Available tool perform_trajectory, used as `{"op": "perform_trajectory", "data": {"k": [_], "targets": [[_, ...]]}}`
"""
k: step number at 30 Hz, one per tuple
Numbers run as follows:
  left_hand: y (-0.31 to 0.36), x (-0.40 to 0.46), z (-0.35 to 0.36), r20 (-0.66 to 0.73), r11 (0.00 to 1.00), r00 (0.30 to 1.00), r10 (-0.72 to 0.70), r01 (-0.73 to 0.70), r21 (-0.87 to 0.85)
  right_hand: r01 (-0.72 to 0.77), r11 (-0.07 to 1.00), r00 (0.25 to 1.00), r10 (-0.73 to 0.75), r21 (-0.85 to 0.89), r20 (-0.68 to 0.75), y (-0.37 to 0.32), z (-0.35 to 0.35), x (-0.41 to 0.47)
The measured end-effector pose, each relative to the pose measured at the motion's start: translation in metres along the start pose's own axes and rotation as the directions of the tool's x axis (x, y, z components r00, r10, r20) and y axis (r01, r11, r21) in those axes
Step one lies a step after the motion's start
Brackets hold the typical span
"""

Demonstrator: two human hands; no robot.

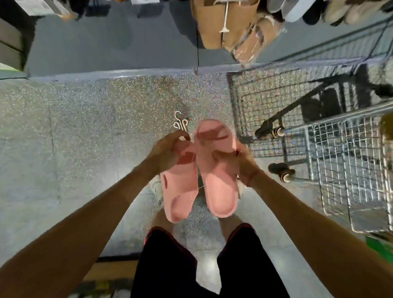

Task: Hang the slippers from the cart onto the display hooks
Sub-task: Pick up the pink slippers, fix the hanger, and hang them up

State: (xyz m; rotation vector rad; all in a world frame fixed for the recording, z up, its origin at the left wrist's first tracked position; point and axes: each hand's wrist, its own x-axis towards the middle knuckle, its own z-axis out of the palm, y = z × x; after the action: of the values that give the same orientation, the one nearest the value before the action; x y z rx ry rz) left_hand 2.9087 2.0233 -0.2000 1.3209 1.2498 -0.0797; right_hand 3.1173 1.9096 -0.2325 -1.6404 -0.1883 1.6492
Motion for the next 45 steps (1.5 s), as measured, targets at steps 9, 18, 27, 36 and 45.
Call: {"op": "perform_trajectory", "data": {"k": [9,18,27,36,45], "targets": [[-0.101,0.054,-0.046,0.233,0.981,0.972,-0.019,-0.027,0.193,-0.108,0.993,0.994,0.108,0.039,0.024,0.076,0.060,0.065],[-0.194,0.126,-0.048,0.214,0.992,0.976,-0.037,0.009,0.129,-0.098,0.976,0.994,0.105,-0.195,0.026,0.135,0.087,0.164],[-0.286,0.264,-0.010,0.093,0.982,0.996,-0.006,-0.011,0.187,-0.088,0.891,0.965,0.188,-0.446,0.184,0.205,0.050,0.332],[-0.361,0.348,0.020,0.027,0.977,1.000,0.011,-0.017,0.213,-0.208,0.943,0.946,0.262,-0.261,0.192,0.288,0.042,0.401],[-0.389,0.374,0.009,0.019,0.964,0.998,0.056,-0.059,0.259,-0.276,0.778,0.830,0.489,-0.564,0.268,0.286,0.036,0.436]]}}
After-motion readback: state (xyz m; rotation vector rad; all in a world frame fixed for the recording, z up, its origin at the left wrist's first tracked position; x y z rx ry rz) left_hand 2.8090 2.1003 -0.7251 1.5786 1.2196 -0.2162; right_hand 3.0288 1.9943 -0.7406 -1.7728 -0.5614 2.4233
